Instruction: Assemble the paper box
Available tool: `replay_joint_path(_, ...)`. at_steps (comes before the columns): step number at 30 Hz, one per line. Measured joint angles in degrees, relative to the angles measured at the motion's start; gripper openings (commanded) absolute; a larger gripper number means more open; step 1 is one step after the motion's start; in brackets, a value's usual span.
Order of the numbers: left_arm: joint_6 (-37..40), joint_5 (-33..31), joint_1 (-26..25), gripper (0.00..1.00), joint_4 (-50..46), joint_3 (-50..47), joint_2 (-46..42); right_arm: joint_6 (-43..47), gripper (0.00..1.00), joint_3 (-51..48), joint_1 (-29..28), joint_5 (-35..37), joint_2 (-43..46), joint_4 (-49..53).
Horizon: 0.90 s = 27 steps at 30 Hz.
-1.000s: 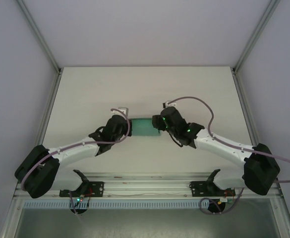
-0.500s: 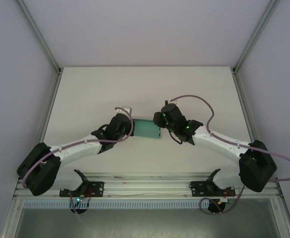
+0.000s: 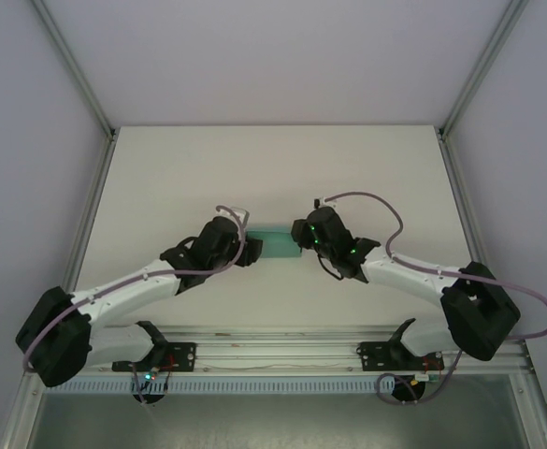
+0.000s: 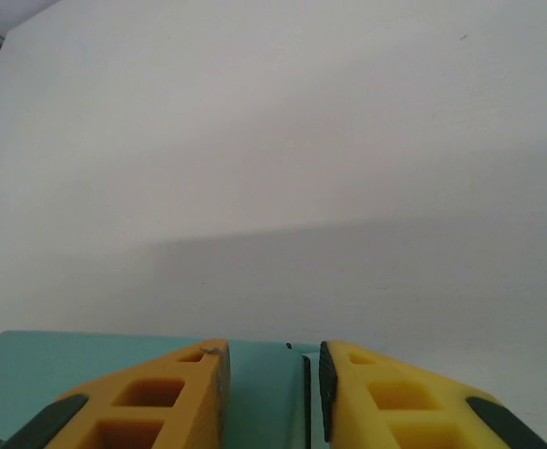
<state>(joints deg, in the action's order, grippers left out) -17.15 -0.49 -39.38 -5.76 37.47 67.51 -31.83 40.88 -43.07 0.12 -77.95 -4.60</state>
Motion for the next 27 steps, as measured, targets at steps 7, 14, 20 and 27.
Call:
replay_joint_path(7,-6.5,-0.1,2.9,1.00,-7.9,7.8,0.7,-0.6,0.31,-1.5,0.0,-0.1,-0.5,-3.1)
replay_joint_path(14,-11.5,7.0,10.6,0.78,-7.9,10.2,8.4,-0.7,0.31,-1.7,-0.1,0.1,-1.5,-4.9)
replay_joint_path(20,-14.2,13.3,11.8,0.50,-2.1,6.3,9.5,-1.9,0.26,-3.8,-0.3,0.1,-1.7,-8.6)
replay_joint_path(27,-16.0,18.9,12.0,0.17,20.0,-7.4,6.7,0.9,0.15,-11.2,-0.2,-1.0,-2.4,-22.1)
